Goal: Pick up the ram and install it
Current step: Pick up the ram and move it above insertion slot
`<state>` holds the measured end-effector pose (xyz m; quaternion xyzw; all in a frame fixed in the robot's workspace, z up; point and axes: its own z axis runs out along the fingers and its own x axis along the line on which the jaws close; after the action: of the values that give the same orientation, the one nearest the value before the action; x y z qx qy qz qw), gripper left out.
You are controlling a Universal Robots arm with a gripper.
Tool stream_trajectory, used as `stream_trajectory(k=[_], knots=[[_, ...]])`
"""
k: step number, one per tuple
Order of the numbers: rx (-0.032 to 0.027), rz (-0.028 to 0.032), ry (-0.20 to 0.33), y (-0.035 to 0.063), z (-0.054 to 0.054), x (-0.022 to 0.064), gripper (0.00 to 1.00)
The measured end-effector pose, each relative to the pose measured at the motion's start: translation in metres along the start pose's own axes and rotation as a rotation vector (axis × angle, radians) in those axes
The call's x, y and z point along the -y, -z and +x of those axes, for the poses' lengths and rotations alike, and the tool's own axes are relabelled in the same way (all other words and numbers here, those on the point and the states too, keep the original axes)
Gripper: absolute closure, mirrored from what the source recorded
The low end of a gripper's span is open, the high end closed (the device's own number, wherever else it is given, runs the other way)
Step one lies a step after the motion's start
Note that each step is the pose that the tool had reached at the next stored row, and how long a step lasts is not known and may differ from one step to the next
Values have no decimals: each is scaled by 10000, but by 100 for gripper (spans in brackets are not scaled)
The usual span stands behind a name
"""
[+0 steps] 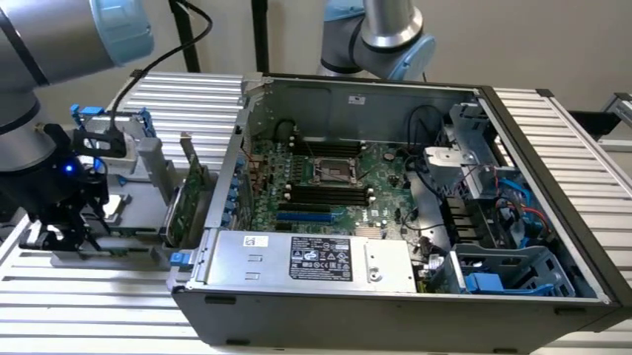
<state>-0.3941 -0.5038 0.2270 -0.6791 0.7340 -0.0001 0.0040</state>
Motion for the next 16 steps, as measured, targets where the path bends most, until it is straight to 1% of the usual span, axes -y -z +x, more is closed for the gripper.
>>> stream_trajectory(k=[11, 16], knots=[[0, -3, 11, -199, 1, 2, 0], [0, -19, 29, -244, -1, 26, 0]])
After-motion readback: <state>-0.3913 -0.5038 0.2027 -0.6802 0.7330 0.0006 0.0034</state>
